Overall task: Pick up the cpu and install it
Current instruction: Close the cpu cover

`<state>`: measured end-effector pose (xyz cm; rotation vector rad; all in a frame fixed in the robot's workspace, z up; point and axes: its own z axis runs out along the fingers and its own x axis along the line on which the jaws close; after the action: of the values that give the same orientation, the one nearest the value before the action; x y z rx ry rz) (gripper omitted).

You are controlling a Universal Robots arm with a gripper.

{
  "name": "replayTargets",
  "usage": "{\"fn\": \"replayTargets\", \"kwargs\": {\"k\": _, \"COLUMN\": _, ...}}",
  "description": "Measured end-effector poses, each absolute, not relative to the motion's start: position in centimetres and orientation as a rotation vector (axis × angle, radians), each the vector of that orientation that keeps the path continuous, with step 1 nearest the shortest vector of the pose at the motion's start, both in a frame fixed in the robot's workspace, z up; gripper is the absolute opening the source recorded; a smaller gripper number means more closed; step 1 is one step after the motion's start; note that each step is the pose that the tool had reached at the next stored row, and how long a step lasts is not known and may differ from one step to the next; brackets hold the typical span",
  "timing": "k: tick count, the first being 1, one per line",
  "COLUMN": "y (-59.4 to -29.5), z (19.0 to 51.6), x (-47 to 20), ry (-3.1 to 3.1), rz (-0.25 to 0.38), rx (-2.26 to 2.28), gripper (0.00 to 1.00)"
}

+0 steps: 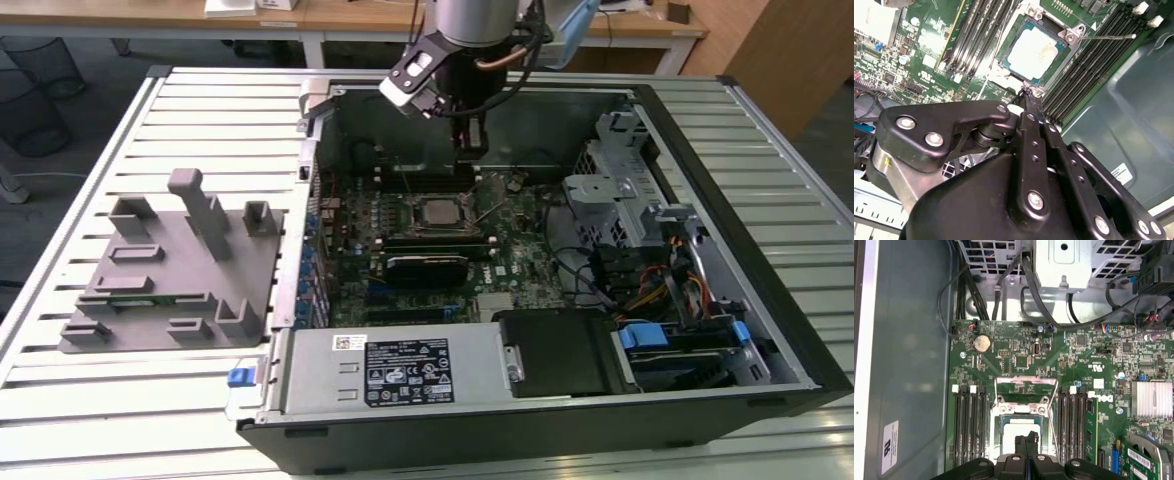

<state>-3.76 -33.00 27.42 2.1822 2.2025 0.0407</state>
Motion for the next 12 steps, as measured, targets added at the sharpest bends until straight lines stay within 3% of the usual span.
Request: {"fn": "replayTargets", "kwargs": {"k": 12, "y": -33.17, "z": 27.42, "x": -2.82, "ry": 2.203, "rz": 0.040, "rx": 2.183, "gripper": 0.11}}
